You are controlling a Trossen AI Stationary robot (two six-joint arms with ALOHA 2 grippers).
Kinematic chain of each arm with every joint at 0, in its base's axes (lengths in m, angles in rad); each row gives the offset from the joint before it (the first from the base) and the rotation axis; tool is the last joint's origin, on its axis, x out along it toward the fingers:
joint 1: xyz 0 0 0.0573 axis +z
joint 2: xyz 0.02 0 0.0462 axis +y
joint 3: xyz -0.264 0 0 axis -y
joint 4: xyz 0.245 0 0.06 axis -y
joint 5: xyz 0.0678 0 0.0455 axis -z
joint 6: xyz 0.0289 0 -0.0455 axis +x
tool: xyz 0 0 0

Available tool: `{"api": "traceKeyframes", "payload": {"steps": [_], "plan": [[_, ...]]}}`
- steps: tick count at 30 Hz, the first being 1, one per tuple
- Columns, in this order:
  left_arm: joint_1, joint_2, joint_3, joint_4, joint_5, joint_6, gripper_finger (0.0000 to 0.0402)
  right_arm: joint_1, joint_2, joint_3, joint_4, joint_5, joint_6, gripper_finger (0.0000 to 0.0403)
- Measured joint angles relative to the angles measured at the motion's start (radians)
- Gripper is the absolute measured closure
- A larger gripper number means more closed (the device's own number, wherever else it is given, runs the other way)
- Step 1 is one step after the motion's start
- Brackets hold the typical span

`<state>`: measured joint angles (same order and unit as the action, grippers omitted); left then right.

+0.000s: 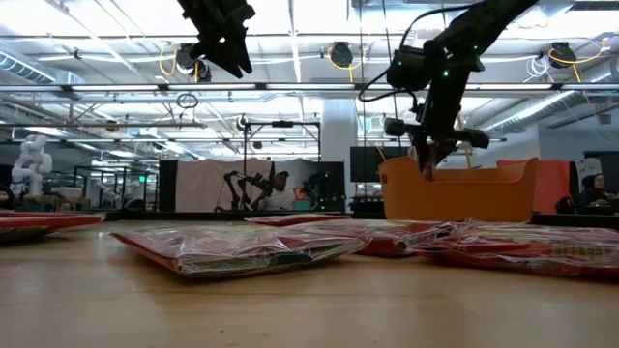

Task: Sort popcorn bags into baskets
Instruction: Put the red popcorn bag into the orange bin

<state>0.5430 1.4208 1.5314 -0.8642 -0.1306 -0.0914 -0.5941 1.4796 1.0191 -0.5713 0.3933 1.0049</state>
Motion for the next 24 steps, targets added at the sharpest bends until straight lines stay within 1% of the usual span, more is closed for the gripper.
{"api": "traceKeyframes", "payload": {"steps": [8,15,24], "plan": [[0.000,0.000,0.000,0.000,0.000,-0.004,0.0234,-0.002,0.054,0.000,0.002,-0.004,-0.001,0.0360],[0.000,0.000,0.000,0.000,0.000,-0.004,0.0234,-0.014,0.053,0.000,0.044,-0.005,0.003,0.0360],[0.000,0.000,0.000,0.000,0.000,-0.010,0.0234,-0.031,0.053,0.000,0.045,-0.008,0.026,0.0360]]}}
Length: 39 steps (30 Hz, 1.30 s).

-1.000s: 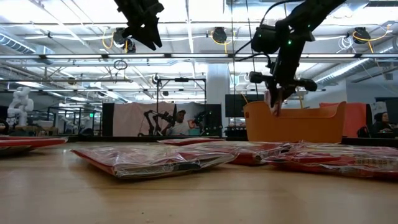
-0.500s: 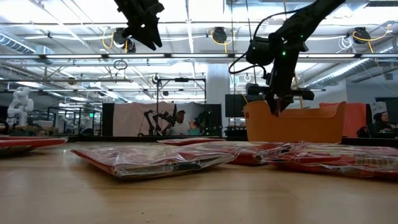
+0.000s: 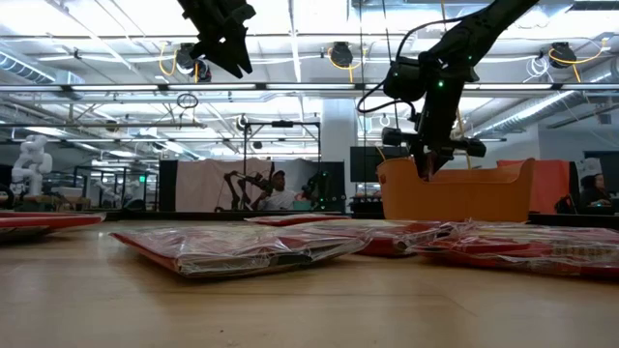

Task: Sort popcorn bags into baskets
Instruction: Put the red popcorn bag into the orange bin

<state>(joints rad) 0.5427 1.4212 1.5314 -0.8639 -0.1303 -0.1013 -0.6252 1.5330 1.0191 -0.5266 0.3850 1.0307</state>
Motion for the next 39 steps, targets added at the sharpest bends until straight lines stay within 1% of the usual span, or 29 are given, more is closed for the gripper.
{"api": "traceKeyframes", "payload": {"steps": [7,10,19,25,30,36,39], "plan": [[0.000,0.000,0.000,0.000,0.000,-0.013,0.0234,-0.002,0.000,0.000,0.000,-0.001,0.015,0.0359],[0.000,0.000,0.000,0.000,0.000,-0.013,0.0234,-0.002,0.000,0.000,0.000,0.000,0.016,0.0350],[0.000,0.000,0.000,0.000,0.000,-0.016,0.0234,-0.002,0.000,0.000,0.018,0.007,0.028,0.0261],[0.000,0.000,0.000,0.000,0.000,-0.032,0.0234,-0.002,-0.003,0.000,0.076,0.005,0.013,0.0228],[0.000,0.000,0.000,0.000,0.000,-0.033,0.0234,-0.003,-0.010,0.001,0.133,-0.018,-0.023,0.0218],[0.000,0.000,0.000,0.000,0.000,-0.035,0.0234,-0.004,-0.011,0.001,0.140,-0.023,-0.038,0.0218],[0.000,0.000,0.000,0.000,0.000,-0.035,0.0234,-0.004,-0.044,0.001,0.152,-0.027,-0.075,0.0218]]}}
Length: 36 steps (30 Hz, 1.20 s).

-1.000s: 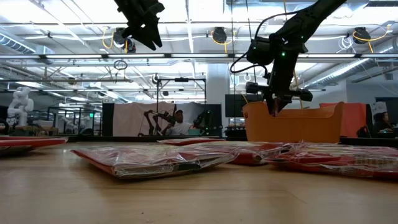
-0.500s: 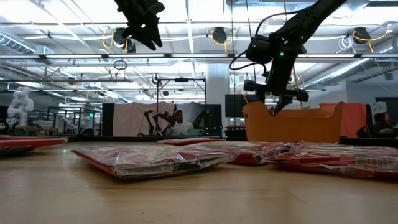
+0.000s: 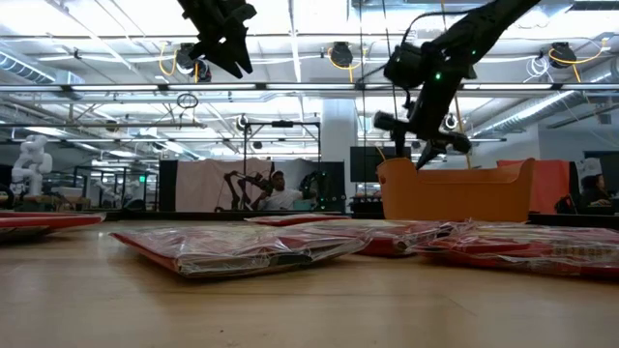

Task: Sort popcorn bags into baskets
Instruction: Put the red popcorn bag into the orange bin

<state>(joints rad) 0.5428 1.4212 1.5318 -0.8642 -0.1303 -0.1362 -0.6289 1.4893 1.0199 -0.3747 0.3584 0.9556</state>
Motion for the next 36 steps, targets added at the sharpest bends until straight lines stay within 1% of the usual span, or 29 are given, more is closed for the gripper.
{"api": "traceKeyframes", "payload": {"steps": [5,10,11,13,15,16,18,21,24,26,28,32,36], "plan": [[0.000,0.000,0.000,0.000,0.000,0.000,0.0234,-0.008,-0.083,0.000,0.012,0.003,-0.050,0.0218],[0.000,0.000,0.000,0.000,0.000,0.004,0.0234,-0.048,-0.146,0.000,-0.036,0.002,-0.014,0.0218],[0.000,0.000,0.000,0.000,0.000,0.007,0.0234,-0.061,-0.159,0.000,-0.037,-0.012,-0.005,0.0218],[0.000,0.000,0.000,0.000,0.000,0.007,0.0234,-0.094,-0.184,0.009,-0.031,-0.081,-0.015,0.0223],[0.000,0.000,0.000,0.000,0.000,0.007,0.0234,-0.124,-0.193,0.060,-0.037,-0.141,-0.048,0.0238],[0.000,0.000,0.000,0.000,0.000,0.009,0.0234,-0.135,-0.192,0.096,-0.055,-0.154,-0.069,0.0248],[0.000,0.000,0.000,0.000,0.000,0.010,0.0234,-0.159,-0.174,0.174,-0.128,-0.167,-0.132,0.0275],[0.000,0.000,0.000,0.001,0.000,0.022,0.0234,-0.205,-0.103,0.281,-0.266,-0.218,-0.232,0.0321],[0.000,0.000,0.000,0.001,0.000,0.027,0.0234,-0.258,-0.024,0.335,-0.393,-0.320,-0.319,0.0365],[0.000,0.000,0.000,0.001,0.000,0.030,0.0234,-0.281,0.011,0.344,-0.443,-0.356,-0.366,0.0390],[0.000,0.000,0.000,0.001,0.000,0.031,0.0234,-0.298,0.033,0.344,-0.467,-0.361,-0.400,0.0398],[0.000,0.000,0.000,0.001,0.000,0.026,0.0234,-0.326,0.082,0.318,-0.468,-0.364,-0.444,0.0391],[0.000,0.000,0.000,0.001,0.000,0.025,0.0234,-0.341,0.141,0.311,-0.463,-0.363,-0.489,0.0394]]}}
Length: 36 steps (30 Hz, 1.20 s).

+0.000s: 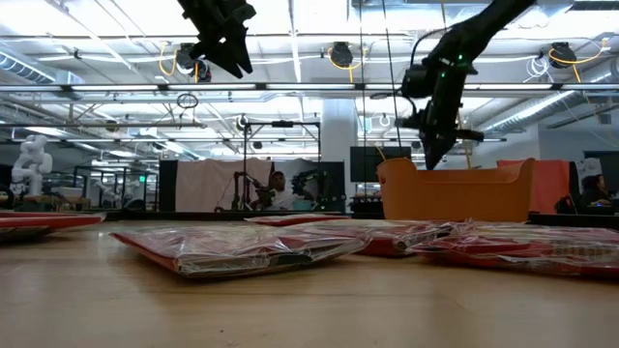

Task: Sort popcorn bags into baskets
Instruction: Put the red popcorn bag into the orange bin

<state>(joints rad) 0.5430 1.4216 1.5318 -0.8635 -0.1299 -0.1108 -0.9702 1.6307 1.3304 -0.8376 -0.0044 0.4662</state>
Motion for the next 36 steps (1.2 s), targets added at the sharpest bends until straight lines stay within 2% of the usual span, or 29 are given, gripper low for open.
{"api": "traceKeyframes", "payload": {"steps": [12,25,36], "plan": [[0.000,0.000,0.000,0.000,0.000,0.001,0.0234,0.000,0.123,-0.002,0.063,0.002,-0.011,0.0402],[0.000,0.000,0.000,0.000,-0.011,0.004,0.0234,0.013,0.128,-0.002,0.182,-0.052,-0.028,0.0403],[0.000,0.000,0.000,0.000,-0.013,0.003,0.0234,0.022,0.112,-0.002,0.205,-0.104,-0.030,0.0403]]}}
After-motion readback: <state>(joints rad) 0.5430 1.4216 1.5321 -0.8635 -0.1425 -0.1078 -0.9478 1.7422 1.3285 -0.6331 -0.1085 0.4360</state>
